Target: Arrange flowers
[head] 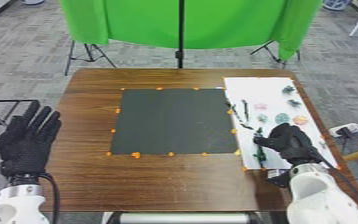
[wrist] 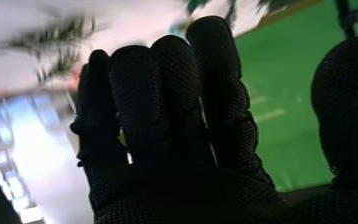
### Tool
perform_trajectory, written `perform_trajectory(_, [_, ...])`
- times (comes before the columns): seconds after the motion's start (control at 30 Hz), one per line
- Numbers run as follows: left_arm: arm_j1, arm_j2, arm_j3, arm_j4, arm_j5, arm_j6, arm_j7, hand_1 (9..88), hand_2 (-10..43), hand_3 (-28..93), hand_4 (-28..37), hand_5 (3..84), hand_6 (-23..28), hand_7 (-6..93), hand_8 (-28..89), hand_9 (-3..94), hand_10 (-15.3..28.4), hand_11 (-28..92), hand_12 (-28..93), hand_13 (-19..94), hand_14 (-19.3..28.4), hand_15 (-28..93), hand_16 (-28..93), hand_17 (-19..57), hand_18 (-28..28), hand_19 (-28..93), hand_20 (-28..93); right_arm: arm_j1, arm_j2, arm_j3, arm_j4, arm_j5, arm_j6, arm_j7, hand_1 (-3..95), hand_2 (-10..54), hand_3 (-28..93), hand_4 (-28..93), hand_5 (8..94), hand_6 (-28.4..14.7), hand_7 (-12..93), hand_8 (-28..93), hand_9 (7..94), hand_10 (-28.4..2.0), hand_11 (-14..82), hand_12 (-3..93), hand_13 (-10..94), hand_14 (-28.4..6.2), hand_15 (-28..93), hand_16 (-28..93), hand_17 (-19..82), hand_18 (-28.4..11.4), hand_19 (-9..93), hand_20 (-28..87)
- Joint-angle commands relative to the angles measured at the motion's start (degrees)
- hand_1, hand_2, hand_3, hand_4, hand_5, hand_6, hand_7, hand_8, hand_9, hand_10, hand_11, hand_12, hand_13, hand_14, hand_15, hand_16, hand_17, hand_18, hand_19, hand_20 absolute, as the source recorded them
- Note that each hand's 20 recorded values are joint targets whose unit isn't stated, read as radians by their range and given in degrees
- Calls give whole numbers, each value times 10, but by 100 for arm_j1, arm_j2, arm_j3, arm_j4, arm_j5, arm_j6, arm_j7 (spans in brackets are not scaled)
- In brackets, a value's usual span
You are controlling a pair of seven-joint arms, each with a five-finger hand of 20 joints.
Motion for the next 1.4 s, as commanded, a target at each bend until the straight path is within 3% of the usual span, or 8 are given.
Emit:
perform_trajectory(0.03, [71,-55,56,6,-85,41,-85,278,47,772,-283,375,89,78,-93,307,153,139,73,208,158,221,-49,-91,127,282,77,52,472,-406,212,-1939,227,302,304,-95,602,-283,685,-27,416,-167,635,-179,560,305,575,-163,743,234,253,-247,795,274])
perform_trajectory(0.47, [55,-46,81,16,-88,49,-98,274,54,774,-283,379,90,80,-92,314,156,141,74,212,158,234,-54,-93,129,290,79,614,809,-1001,630,-1788,-298,273,307,-95,606,-283,693,-35,426,-155,641,-185,549,310,589,-168,742,241,261,-264,825,290])
perform_trajectory(0.6, [64,-49,84,21,-281,-41,-68,273,53,776,-283,380,91,81,-92,314,156,142,75,212,159,236,-55,-92,129,289,78,876,733,-1234,898,-1685,-568,295,335,-95,561,-283,687,-35,409,-155,638,-185,534,300,585,-167,726,231,258,-262,819,291])
perform_trajectory(0.87, [69,-45,69,0,-48,106,-170,281,42,777,-283,383,92,82,-92,316,156,144,75,214,158,239,-55,-95,127,284,76,716,785,-1463,842,-1782,-1156,417,382,-95,767,-282,696,-35,351,-148,674,-177,463,249,613,-149,664,198,294,-265,892,355])
perform_trajectory(0.97, [65,-44,62,0,-68,95,-182,291,32,773,-283,383,92,84,-92,317,155,145,75,214,158,240,-55,-98,125,276,75,707,740,-1556,871,-1697,-1114,562,487,-95,723,-282,733,-42,312,27,744,-156,350,315,675,-130,588,237,335,-264,918,414])
perform_trajectory(1.07, [86,-37,53,-1,-149,58,-159,295,28,771,-283,383,92,84,-92,317,155,146,75,214,157,241,-55,-98,125,276,76,690,716,-1571,884,-1638,-1047,589,565,-95,696,-281,794,-37,274,62,853,-127,175,416,748,-95,479,344,380,-263,931,435])
perform_trajectory(1.27, [114,-37,19,-10,-285,18,-131,296,25,772,-283,385,93,83,-93,318,155,146,74,216,158,245,-56,-99,129,287,81,628,696,-1509,749,-1297,-511,894,585,-95,736,-283,858,-25,262,107,920,-117,137,436,808,-93,432,394,406,-266,932,443])
perform_trajectory(1.4, [157,-27,-60,-4,-717,-62,-68,293,29,771,-283,385,93,82,-93,319,155,146,74,216,159,245,-57,-99,130,289,81,758,636,-1582,658,-1212,278,1475,564,-95,769,-269,863,-22,255,162,929,-116,151,441,813,-104,468,377,422,-271,932,472])
